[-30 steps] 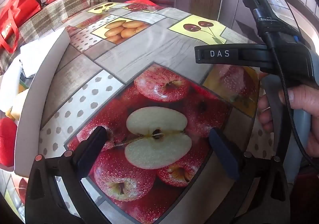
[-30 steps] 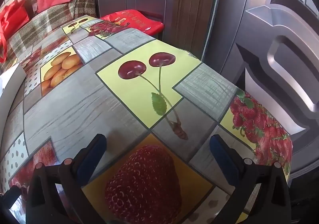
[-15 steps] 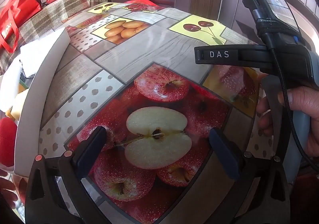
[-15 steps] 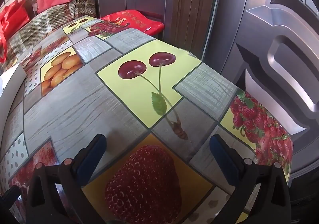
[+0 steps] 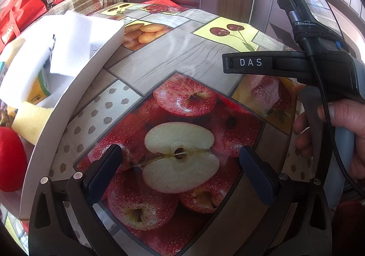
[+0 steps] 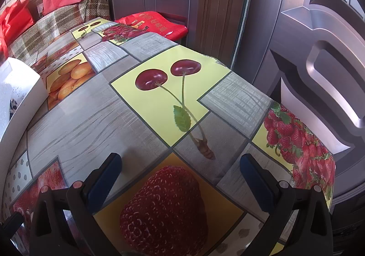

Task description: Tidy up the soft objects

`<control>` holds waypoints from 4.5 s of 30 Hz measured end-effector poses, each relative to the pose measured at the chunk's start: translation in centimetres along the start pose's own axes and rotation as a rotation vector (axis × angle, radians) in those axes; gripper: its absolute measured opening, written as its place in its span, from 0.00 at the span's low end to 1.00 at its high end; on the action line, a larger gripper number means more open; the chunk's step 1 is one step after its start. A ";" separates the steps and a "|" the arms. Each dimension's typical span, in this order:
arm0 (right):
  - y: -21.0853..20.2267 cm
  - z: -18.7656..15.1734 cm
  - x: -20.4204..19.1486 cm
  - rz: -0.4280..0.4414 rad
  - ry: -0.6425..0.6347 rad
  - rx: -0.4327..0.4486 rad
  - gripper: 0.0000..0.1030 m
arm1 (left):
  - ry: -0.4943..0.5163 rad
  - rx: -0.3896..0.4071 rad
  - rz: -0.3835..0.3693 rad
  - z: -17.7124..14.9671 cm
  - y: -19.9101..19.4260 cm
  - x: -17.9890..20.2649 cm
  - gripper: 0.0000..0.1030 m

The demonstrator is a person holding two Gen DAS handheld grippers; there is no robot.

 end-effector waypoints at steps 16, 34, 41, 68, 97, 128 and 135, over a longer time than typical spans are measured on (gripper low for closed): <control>-0.2 0.0 0.0 0.001 0.001 -0.001 1.00 | 0.000 0.001 0.000 0.0 0.0 0.0 0.99; -0.1 -0.1 -0.1 0.002 0.000 -0.001 1.00 | -0.001 0.000 -0.001 -0.1 0.1 -0.3 0.99; -0.2 -0.1 -0.1 0.002 -0.001 -0.001 1.00 | -0.001 0.000 -0.002 -0.1 0.1 -0.3 0.99; -0.1 -0.1 -0.1 0.002 0.000 -0.001 1.00 | 0.072 0.001 -0.064 -0.2 -0.1 1.7 0.99; -0.2 -0.2 -0.4 0.010 -0.003 -0.001 1.00 | 0.072 0.000 -0.069 -0.2 -0.1 1.8 0.99; -0.1 -0.1 -1.0 0.045 -0.007 -0.007 1.00 | 0.071 -0.001 -0.069 -0.2 -0.1 1.8 0.99; -1.2 -0.6 -0.8 0.156 -0.072 -0.023 1.00 | 0.073 -0.001 -0.068 -0.3 -0.2 1.8 0.99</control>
Point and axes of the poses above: each gripper's, at about its wrist camera, not at the fingertips, and y roughly the way its jaws point, x to its right, z to its top, the point moved 10 cm from there along y, roughly the way its jaws point, and after that the axes turned 11 degrees about x, right-handed, at the moved point
